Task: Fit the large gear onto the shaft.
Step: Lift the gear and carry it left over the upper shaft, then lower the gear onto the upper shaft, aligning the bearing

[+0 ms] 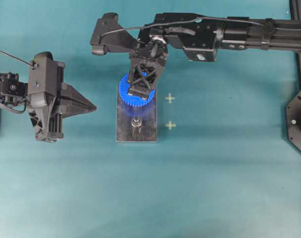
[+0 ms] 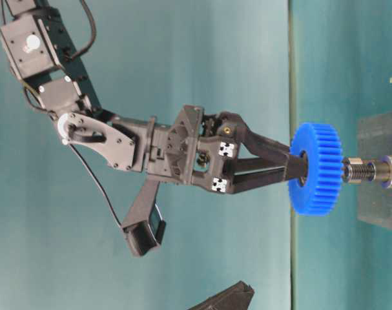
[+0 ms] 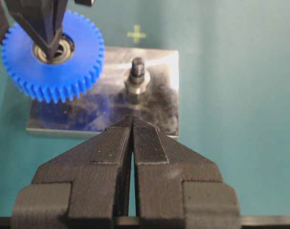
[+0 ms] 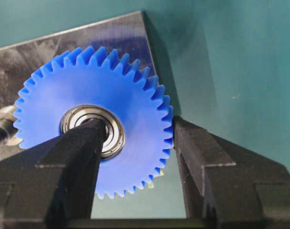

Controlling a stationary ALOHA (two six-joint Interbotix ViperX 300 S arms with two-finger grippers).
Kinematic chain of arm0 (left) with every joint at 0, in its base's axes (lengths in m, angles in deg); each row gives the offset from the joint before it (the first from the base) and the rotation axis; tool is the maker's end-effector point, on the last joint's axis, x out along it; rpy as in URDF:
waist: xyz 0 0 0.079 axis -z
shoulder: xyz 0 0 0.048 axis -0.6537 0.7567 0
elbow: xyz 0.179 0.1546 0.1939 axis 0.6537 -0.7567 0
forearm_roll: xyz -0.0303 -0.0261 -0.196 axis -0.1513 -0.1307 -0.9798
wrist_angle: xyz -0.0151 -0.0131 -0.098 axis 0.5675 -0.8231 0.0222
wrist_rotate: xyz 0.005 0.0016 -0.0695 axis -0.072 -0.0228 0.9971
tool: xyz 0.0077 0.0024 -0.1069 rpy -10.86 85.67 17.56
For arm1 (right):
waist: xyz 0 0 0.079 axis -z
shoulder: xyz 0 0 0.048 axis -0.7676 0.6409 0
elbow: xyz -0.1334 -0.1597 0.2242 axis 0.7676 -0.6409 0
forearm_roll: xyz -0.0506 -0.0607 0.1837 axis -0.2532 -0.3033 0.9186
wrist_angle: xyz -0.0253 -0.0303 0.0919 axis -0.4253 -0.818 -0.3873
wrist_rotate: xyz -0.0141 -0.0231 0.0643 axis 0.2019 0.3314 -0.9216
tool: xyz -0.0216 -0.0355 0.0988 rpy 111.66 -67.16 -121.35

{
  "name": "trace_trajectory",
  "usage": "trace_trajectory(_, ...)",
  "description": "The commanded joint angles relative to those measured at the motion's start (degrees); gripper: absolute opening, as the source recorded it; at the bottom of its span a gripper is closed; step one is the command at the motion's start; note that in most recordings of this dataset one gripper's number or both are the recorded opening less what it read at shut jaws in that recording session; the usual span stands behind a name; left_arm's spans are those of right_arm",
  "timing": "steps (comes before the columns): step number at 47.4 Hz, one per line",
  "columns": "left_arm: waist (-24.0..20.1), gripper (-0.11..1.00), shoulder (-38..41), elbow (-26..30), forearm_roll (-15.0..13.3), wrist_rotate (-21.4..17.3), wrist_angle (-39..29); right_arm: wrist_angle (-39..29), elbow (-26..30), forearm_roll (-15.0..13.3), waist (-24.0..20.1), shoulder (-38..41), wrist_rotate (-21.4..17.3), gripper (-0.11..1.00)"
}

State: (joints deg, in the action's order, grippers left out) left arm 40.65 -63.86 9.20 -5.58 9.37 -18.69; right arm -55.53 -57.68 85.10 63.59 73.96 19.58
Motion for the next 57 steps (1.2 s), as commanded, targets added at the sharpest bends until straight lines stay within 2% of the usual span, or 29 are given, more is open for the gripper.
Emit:
trace_trajectory(1,0.2,0.0,-0.7,0.7,0.2,0.1,0.3,0.4,1.8,0.1,0.2,-1.1,-0.5,0.49)
trace_trajectory(33,0.2,0.0,-1.2,0.4,0.2,0.1,0.3,-0.4,1.9,-0.1,0.4,-0.9,-0.6,0.49)
trace_trajectory(46,0.2,0.0,-1.3,-0.1,0.2,2.5,1.0,-2.0,2.3,-0.1,0.5,-0.4,-0.4,0.5)
trace_trajectory(48,0.2,0.0,-1.5,0.0,0.2,2.5,1.0,-2.5,2.4,-0.1,0.5,-0.4,-0.4,0.54)
trace_trajectory(53,0.2,0.0,-1.9,-0.1,0.2,2.2,1.0,-3.4,2.5,-0.1,0.5,-0.4,0.1,0.76)
trace_trajectory(57,0.2,0.0,-2.1,-0.2,0.2,2.1,1.0,-2.5,2.5,0.0,0.4,-0.6,0.1,0.79)
